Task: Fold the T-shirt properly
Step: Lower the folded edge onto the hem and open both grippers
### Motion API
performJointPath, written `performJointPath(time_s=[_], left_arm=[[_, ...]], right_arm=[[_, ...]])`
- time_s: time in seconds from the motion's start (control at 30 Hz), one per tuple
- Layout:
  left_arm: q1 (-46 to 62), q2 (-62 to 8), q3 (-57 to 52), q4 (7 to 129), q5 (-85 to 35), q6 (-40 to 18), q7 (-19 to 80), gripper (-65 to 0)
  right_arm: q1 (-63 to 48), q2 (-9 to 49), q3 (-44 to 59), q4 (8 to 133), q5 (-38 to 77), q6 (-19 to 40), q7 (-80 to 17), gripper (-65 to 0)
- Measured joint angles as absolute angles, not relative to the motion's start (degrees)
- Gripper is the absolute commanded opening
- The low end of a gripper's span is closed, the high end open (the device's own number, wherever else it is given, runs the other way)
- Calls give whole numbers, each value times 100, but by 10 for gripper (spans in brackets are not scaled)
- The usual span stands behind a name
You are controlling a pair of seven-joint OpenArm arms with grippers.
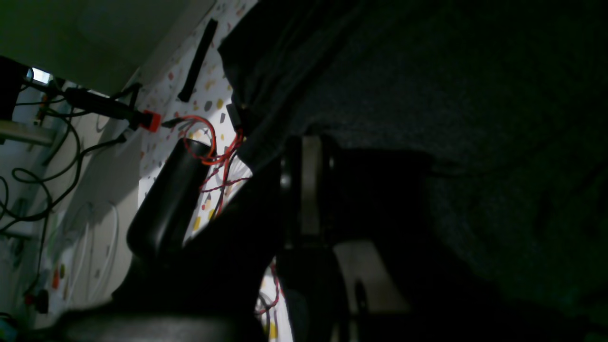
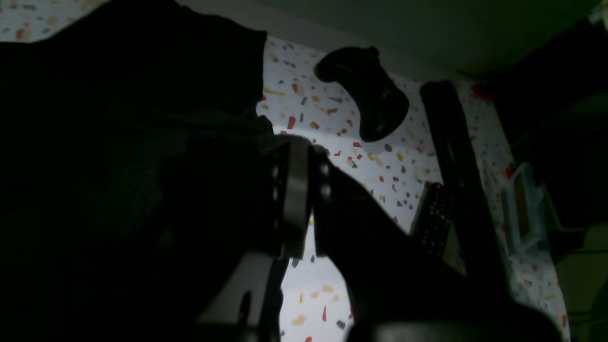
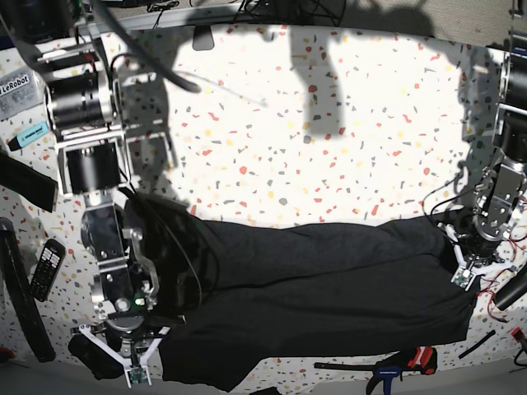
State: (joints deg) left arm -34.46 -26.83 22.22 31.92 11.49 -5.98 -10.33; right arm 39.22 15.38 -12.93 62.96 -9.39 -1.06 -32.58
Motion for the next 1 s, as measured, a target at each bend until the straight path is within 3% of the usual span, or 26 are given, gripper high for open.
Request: performJointPath(time_s=[0.13, 0.4, 0.83, 1.0], left_arm=[[-3498, -2679, 2224, 3190, 2058, -617, -1035, -650], [-3798, -2681, 2224, 3186, 2032, -613, -1138, -650], [-3905, -2733, 2224, 2884, 1944, -591, -600, -650], [-3905, -2810, 2222, 2432, 1944, -183, -742, -650]], right_arm=[[4108, 1549, -1293, 5725, -941, -104, -3100, -650], [4204, 1538, -1293, 5509, -904, -106, -2882, -650], [4204, 1538, -1293, 5507, -1553, -303, -3330, -650], [4204, 1540, -1293, 5507, -1553, -305, -3330, -650]])
